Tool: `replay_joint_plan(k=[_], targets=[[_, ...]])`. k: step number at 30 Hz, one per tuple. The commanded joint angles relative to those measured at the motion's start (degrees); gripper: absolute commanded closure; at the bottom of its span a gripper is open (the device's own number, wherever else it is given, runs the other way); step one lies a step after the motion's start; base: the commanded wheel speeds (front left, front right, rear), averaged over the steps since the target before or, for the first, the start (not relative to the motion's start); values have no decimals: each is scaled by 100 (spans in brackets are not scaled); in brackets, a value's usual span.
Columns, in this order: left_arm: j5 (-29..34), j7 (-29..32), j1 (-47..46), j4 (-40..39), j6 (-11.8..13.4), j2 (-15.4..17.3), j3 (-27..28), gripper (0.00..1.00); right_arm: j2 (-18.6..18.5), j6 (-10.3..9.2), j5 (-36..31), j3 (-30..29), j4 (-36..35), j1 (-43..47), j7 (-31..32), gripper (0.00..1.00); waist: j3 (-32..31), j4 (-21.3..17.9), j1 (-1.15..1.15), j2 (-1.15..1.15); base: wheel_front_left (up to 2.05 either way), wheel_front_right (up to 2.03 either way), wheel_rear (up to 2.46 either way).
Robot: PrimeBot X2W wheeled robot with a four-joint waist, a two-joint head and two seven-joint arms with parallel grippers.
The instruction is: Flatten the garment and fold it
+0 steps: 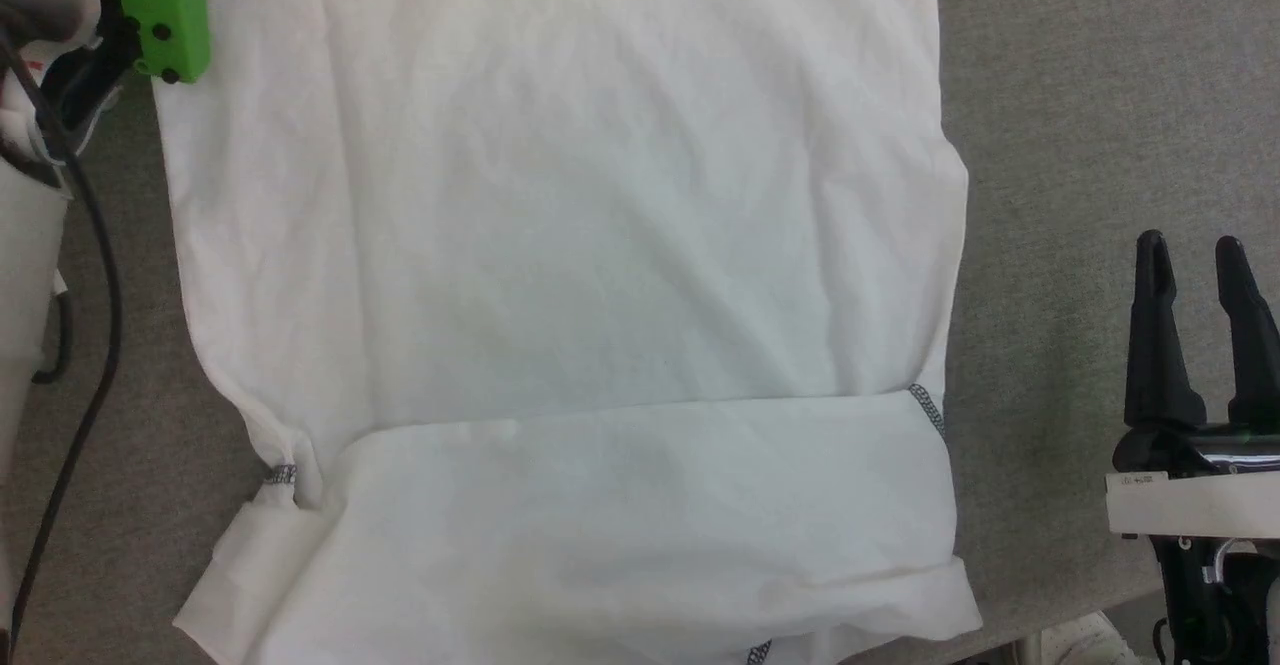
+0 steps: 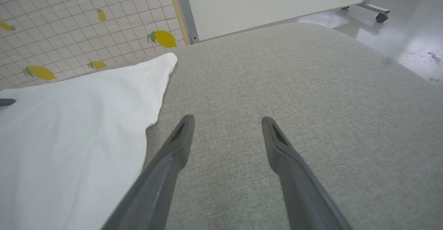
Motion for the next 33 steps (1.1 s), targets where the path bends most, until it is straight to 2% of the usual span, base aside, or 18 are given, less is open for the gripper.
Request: replay_joint_plan(k=[1, 5, 9, 11, 14, 19, 20, 25, 33], targets=[[-33, -80, 111, 60, -54, -17, -78, 100, 6, -8, -31, -12, -22, -125, -10, 0, -36, 46, -1, 0, 0, 0, 0], [-41, -359, 163, 94, -129, -92, -141, 100, 6, -8, -209, -21, -218, -305, 200, 0, -170, 156, -1, 0, 0, 0, 0], [-60, -567, 174, 108, -166, -181, -185, 100, -16, -8, -342, -113, -636, -913, 811, 0, -254, 286, -1, 0, 0, 0, 0], [-67, -629, 167, 108, -176, -229, -211, 100, -180, -8, -316, -198, -768, -1411, 1267, 0, -254, 353, -1, 0, 0, 0, 0], [-62, -713, 112, 86, -193, -310, -263, 100, -619, -8, -218, -311, -624, -2300, 2116, 0, -194, 468, -1, 0, 0, 0, 0], [-38, -813, -63, 67, -213, -487, -362, 100, -1019, -8, -136, -478, 308, -3729, 3284, 0, -25, 647, -1, 0, 0, 0, 0], [-38, -857, -127, 86, -225, -558, -403, 100, -1214, -8, -251, -300, 779, -4149, 3613, 0, 24, 711, -1, 0, 0, 0, 0], [-44, -926, -257, 154, -255, -672, -498, 100, -1097, -8, -230, -38, 2039, -4869, 4470, 0, 125, 827, -1, 0, 0, 0, 0], [-62, -904, -439, 216, -293, -762, -646, 100, -976, -8, -533, 272, 3154, -5409, 4687, 0, 281, 975, -1, 0, 0, 0, 0]])
